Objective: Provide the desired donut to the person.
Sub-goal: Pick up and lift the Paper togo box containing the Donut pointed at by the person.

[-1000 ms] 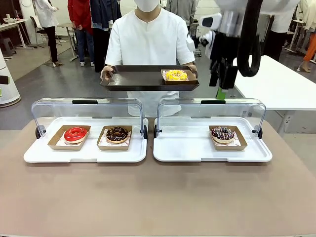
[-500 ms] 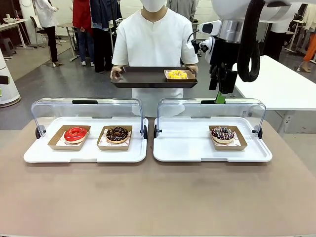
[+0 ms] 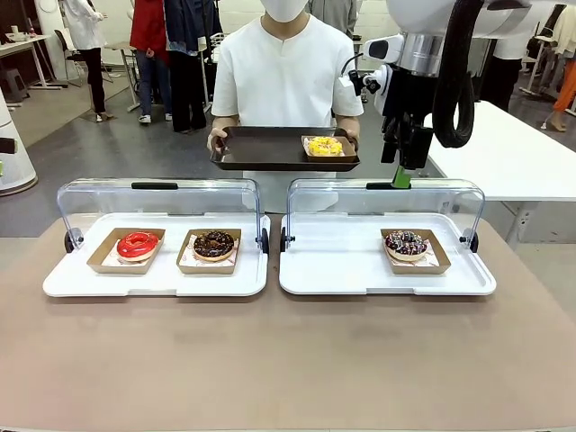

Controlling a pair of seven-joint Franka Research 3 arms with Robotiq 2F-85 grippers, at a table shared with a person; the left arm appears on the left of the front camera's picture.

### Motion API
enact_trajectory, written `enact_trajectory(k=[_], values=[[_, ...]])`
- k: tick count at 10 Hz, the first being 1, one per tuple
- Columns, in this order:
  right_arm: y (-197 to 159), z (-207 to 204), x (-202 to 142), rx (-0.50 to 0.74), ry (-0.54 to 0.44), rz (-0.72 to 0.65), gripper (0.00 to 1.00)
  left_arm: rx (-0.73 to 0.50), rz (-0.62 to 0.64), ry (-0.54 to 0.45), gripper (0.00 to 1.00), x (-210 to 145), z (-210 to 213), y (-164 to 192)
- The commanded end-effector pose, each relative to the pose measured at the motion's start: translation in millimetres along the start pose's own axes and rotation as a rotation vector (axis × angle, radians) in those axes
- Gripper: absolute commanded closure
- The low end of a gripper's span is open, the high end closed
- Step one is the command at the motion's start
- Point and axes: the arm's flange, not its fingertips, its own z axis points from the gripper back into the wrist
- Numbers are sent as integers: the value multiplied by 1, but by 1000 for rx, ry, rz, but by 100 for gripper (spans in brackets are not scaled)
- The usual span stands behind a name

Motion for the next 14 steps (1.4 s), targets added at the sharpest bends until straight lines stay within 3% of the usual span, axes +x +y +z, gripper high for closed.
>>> enact_trajectory(k=[1, 5, 8, 12, 14], values=[[0, 0, -1, 6, 3, -2, 0, 6, -5, -11, 0, 1, 1, 0], [0, 0, 0, 0, 0, 0, 0, 6, -5, -11, 0, 1, 1, 0], [-11, 32, -69, 40, -332, -75, 0, 6, -5, -11, 0, 1, 1, 0], [-15, 35, -213, 64, -826, -183, 0, 6, -5, -11, 0, 1, 1, 0], [1, 34, -278, 64, -967, -208, 0, 6, -5, -11, 0, 1, 1, 0]])
